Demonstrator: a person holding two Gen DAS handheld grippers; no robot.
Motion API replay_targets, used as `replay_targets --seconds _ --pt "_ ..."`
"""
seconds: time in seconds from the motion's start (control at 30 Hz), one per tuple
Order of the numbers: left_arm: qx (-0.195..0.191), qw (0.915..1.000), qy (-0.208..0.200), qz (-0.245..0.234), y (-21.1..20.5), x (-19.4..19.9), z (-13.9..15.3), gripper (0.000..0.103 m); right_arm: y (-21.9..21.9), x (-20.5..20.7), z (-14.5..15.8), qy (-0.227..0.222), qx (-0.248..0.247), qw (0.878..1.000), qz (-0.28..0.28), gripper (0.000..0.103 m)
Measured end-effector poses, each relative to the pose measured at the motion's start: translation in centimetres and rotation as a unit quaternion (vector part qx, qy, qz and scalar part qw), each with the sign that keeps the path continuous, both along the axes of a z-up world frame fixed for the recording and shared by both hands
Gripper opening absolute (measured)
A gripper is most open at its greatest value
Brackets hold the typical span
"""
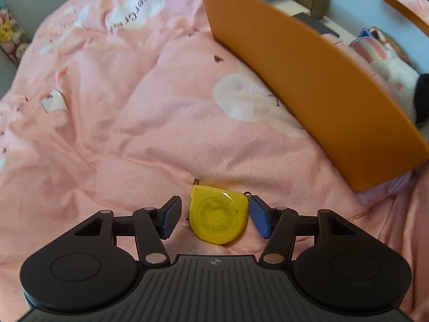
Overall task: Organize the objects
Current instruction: 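Grasp the orange crochet ball with the right tool while the left tool grasps the yellow tape measure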
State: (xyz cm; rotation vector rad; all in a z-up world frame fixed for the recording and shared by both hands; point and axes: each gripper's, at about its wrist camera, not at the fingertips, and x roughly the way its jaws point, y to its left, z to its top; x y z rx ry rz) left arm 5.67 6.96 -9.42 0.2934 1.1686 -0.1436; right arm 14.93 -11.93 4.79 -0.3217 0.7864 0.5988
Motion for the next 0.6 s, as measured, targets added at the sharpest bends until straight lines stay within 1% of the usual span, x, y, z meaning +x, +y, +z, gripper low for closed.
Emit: replay_targets --seconds 0.1,0.2,0.27,0.3,0.47,0.6 --pt "-0.022 0.9996 0.017 0.010 0.5 0.8 -0.9 0.068 -0.7 0.7 -0.9 0.014 0.000 1.000 -0.012 0.047" --pt "-0.033 0.9991 0.020 0.016 0.5 1.3 -1.5 0.069 -0.7 1.0 -1.8 0.025 -0.006 1.000 -0.014 0.047" --pt "-0.039 0.9989 0.018 0.020 0.5 1.4 -1.9 0.066 -0.6 1.3 -2.4 0.031 -0.010 0.999 -0.015 0.047" --pt "-0.042 0.9988 0.016 0.019 0.4 1.4 -2.1 0.062 -0.6 1.5 -2.6 0.034 -0.011 0.999 -0.016 0.047" --pt "-0.022 0.9996 -0.008 0.016 -0.3 0.7 -2.0 0.062 -1.2 2.0 -3.1 0.040 -0.020 0.999 -0.025 0.047" --pt "-0.024 0.9989 -0.030 0.028 -0.1 0.1 -1.2 0.061 -1.8 2.2 -3.2 0.037 -0.035 0.998 -0.025 0.047"
